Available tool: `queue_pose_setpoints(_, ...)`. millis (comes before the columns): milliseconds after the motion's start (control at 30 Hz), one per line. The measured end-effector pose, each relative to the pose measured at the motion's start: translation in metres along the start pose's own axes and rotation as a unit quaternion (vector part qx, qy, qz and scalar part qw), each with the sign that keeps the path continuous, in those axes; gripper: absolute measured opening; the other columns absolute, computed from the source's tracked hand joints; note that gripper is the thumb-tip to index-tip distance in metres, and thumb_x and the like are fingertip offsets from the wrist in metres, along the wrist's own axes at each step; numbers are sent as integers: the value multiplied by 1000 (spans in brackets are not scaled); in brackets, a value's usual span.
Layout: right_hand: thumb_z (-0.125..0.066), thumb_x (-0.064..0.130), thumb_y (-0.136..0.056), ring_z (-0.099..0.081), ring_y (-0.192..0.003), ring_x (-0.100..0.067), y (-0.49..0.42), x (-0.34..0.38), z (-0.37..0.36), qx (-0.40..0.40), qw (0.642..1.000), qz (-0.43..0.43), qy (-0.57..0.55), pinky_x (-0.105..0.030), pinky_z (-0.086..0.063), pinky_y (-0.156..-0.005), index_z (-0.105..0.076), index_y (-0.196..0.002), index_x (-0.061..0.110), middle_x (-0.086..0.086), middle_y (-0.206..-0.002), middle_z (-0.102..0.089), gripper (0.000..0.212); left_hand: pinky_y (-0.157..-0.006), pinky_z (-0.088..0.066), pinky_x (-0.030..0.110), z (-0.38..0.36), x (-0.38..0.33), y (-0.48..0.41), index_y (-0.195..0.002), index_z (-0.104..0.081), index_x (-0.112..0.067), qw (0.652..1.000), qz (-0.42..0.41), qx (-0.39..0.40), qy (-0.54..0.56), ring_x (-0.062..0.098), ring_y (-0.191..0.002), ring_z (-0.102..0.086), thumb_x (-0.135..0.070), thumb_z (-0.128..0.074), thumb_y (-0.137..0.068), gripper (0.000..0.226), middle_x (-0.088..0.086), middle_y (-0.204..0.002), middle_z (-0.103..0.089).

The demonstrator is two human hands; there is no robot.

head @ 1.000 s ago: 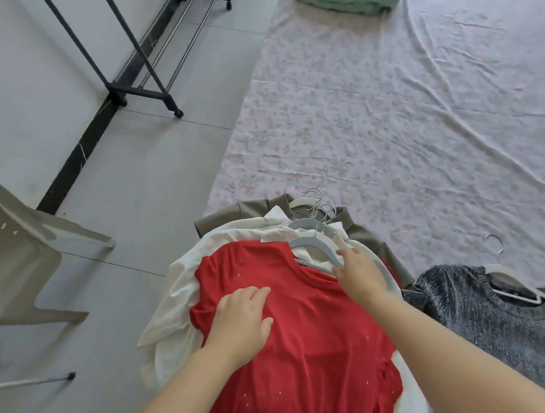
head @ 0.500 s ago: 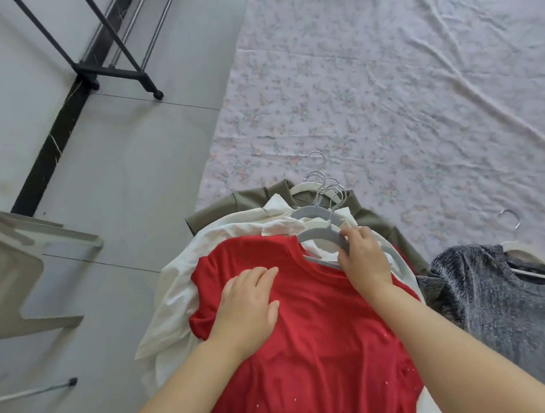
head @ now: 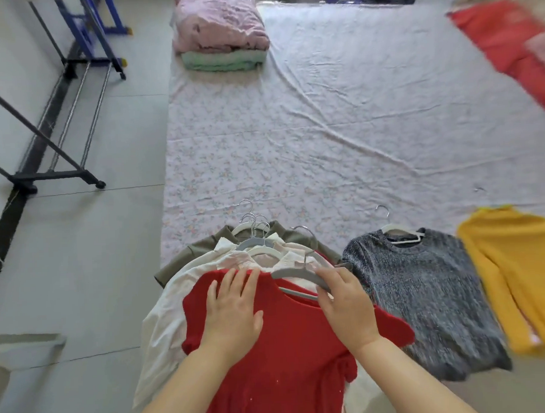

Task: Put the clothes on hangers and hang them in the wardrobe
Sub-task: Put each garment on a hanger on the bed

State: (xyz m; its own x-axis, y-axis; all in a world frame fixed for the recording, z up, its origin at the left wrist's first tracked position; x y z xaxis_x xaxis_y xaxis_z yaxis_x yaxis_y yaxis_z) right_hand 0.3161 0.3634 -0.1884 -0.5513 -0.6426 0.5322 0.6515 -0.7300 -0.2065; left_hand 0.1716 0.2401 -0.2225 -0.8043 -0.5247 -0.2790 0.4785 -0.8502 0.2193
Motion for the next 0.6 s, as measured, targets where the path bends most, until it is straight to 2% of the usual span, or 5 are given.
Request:
queue_pose_setpoints(67, -75, -9, -63, -52, -87, -14, 24, 3, 28, -20, 1000, -9, -6, -25, -41, -74, -60, -107, 18, -5, -89, -64, 54, -114, 0, 41, 2, -16, 12, -147, -2, -30, 999, -32, 8, -19, 12, -142, 2, -42, -43, -89, 72, -10, -154, -7)
queue_pose_setpoints(133, -74, -6, -66, -58, -83, -19, 50, 1, 53, -31, 999, -31, 5, -25, -42, -73, -59, -107, 19, -4, -89, -63, 51, -114, -1, 42, 4, -34, 22, -147, -9, -31, 997, -71, 4, -10, 12, -142, -3, -40, -46, -87, 71, -11, -153, -14)
queue_pose_setpoints(200, -73, -5, -69, -62, -82, -25, 73, -4, 77, -44, 997, -54, 14, -27, -43, -72, -65, -103, 13, -4, -90, -64, 40, -114, -4, 42, 7, -55, 31, -145, -21, -29, 994, -112, -6, 3, 14, -141, -13, -37, -51, -85, 68, -11, -149, -25)
queue_pose_setpoints(333, -70, -3, -75, -61, -86, -26, 112, -28, 125, -80, 991, -109, 16, -25, -42, -77, -66, -105, 9, -6, -92, -64, 32, -108, -24, 48, 10, -110, 51, -129, -52, -19, 980, -191, -40, 36, 24, -127, -44, -25, -68, -74, 57, -1, -127, -54)
queue_pose_setpoints(600, -71, 0, -76, -61, -89, -22, 181, -111, 206, -117, 983, -141, 26, -24, -45, -79, -65, -108, 12, -1, -94, -63, 35, -111, -13, 38, -21, -226, 87, -138, -35, -29, 968, -250, -24, 23, 14, -126, -37, -38, -49, -85, 56, -9, -132, -43)
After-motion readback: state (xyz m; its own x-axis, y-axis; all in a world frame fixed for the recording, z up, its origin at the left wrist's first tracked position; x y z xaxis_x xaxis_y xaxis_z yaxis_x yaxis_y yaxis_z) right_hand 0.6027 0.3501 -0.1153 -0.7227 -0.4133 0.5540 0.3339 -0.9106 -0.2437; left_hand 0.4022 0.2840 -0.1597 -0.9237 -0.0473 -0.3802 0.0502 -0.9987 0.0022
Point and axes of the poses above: each hand's wrist, its own y-axis away from the middle knuckle, its own z-axis out of the back of the hand, x = y × z, the point moved 4 cm from there along -y, towards the middle knuckle
